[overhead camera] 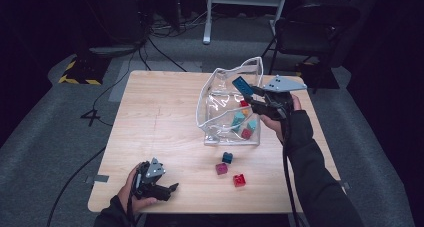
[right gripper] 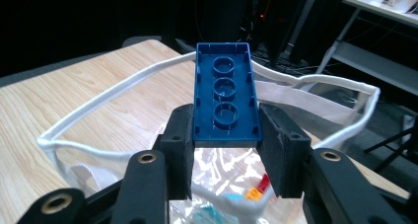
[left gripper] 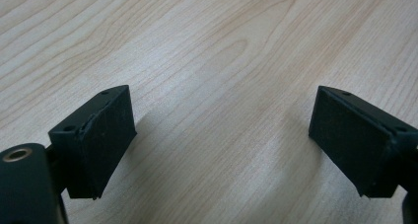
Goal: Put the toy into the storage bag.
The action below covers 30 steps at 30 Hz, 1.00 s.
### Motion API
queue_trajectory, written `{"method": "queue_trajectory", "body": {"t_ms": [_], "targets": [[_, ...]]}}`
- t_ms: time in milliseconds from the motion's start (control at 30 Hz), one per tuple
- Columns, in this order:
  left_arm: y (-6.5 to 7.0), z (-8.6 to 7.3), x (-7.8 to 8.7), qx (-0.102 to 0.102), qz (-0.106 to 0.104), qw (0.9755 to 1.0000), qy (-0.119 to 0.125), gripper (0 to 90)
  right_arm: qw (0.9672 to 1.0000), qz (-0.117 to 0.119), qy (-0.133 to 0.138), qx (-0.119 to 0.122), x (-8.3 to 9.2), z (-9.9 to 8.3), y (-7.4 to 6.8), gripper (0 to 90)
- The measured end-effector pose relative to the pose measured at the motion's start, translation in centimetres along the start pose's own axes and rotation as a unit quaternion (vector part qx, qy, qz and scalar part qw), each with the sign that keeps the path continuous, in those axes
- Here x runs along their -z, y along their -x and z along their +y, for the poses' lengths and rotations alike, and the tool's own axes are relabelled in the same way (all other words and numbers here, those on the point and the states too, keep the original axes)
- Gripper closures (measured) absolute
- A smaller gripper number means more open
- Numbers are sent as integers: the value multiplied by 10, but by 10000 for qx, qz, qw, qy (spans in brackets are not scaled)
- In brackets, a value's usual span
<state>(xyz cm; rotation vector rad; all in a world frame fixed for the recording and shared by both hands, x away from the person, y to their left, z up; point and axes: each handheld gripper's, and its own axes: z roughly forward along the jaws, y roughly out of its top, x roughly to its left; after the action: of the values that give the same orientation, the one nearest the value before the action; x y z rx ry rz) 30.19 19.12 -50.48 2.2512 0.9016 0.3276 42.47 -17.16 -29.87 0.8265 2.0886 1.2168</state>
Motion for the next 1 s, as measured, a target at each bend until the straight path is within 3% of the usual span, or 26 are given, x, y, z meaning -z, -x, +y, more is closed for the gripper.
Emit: {"method": "queue_trajectory", "body": {"t_ms": [500, 633, 933, 1000], "targets": [[0, 0, 0, -8, 2, 10000, -2, 106, 9992, -163, -358, -124, -40, 7, -1, 595], [0, 0, 0, -1, -8, 10000, 10, 106, 9987, -165, -456, -180, -46, 5, 1, 595], [0, 0, 0, 1, -5, 10000, 7, 106, 9970, -415, -640, -113, -55, 2, 5, 593], [0, 0, 0, 3, -4, 10000, 9, 106, 9961, -528, -682, -164, -57, 2, 6, 492]]}}
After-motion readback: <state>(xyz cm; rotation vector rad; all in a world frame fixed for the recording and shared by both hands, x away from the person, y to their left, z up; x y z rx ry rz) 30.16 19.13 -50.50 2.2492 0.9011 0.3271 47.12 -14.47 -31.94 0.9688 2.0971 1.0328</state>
